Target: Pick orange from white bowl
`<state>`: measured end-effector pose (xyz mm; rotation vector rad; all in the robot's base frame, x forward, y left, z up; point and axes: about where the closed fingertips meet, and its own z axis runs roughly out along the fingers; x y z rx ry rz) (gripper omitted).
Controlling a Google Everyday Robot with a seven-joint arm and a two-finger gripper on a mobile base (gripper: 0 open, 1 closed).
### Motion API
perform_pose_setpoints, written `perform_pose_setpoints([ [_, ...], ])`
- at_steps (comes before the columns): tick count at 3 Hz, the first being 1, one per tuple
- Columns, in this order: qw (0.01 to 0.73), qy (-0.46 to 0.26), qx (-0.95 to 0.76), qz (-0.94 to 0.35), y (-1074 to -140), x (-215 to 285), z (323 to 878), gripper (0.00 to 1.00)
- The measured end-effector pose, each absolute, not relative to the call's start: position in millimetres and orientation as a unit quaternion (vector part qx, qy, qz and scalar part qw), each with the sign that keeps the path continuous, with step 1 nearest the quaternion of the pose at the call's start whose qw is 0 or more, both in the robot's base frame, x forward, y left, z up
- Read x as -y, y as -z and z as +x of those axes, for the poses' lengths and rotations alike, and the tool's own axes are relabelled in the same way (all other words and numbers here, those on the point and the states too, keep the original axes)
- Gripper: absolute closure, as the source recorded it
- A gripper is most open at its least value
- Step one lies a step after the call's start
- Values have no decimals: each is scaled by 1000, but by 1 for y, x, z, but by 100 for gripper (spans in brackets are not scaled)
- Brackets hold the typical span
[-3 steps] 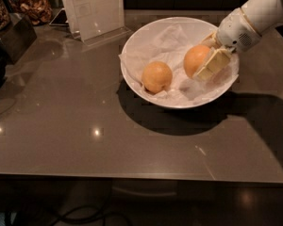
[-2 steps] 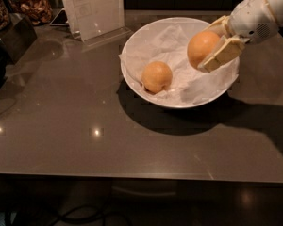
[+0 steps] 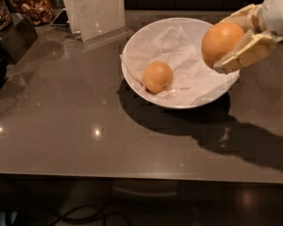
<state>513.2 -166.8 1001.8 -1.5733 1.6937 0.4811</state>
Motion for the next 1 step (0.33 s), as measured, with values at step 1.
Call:
perform_pose_setpoints([
  [1,380,-187,-665,-615,-1002,169,510,100],
])
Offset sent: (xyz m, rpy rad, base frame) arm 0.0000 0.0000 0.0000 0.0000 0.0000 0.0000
